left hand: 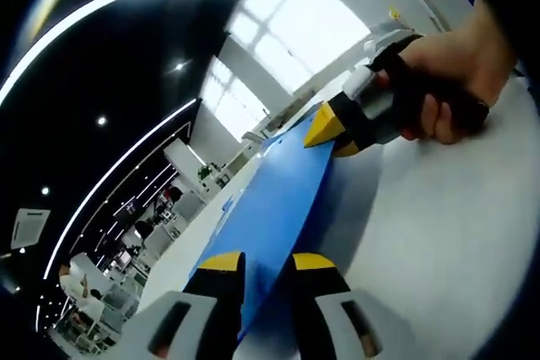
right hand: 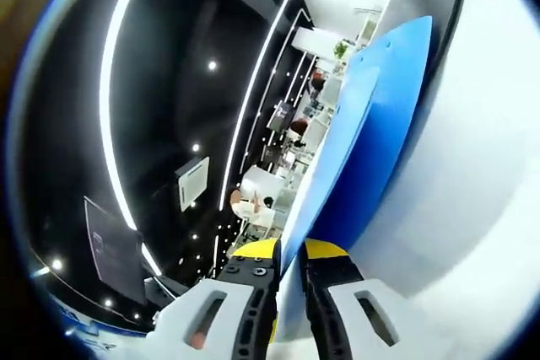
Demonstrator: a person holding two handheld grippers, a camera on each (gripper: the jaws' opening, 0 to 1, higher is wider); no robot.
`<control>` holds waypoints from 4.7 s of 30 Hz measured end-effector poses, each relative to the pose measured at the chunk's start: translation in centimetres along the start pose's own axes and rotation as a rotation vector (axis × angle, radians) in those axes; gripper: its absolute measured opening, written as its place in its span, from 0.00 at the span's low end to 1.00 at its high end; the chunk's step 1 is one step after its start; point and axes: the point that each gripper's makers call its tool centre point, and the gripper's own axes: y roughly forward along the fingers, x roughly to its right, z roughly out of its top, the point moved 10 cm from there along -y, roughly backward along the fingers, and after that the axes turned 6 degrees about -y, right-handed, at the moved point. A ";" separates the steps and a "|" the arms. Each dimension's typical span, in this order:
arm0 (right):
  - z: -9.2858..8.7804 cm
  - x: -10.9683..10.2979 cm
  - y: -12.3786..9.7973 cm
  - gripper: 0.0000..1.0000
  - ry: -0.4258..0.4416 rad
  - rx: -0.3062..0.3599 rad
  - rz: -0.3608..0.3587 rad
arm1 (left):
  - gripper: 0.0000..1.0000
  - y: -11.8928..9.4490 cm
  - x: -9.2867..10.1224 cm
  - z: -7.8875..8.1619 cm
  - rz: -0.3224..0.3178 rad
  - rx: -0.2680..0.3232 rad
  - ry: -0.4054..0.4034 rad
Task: Organize the scattered folders on the table and sort them into different groups
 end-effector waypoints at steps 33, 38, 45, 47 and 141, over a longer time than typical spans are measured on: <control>-0.1 -0.1 0.0 0.11 0.012 -0.004 0.008 | 0.63 -0.4 -0.1 0.6 0.004 0.079 -0.047; -0.1 -0.1 -0.1 0.11 0.012 -0.005 0.009 | 0.69 -0.5 0.3 1.1 -0.025 0.139 -0.067; -0.1 0.0 -0.1 0.11 0.010 -0.006 0.010 | 0.80 -0.3 0.3 1.1 -0.027 0.159 -0.070; -0.1 0.0 -0.1 0.11 0.009 -0.006 0.009 | 0.81 -0.3 0.3 1.1 -0.025 0.165 -0.072; 0.2 0.1 -0.7 0.04 0.124 -0.003 0.063 | 0.98 -0.5 -1.3 0.0 0.009 0.195 -0.392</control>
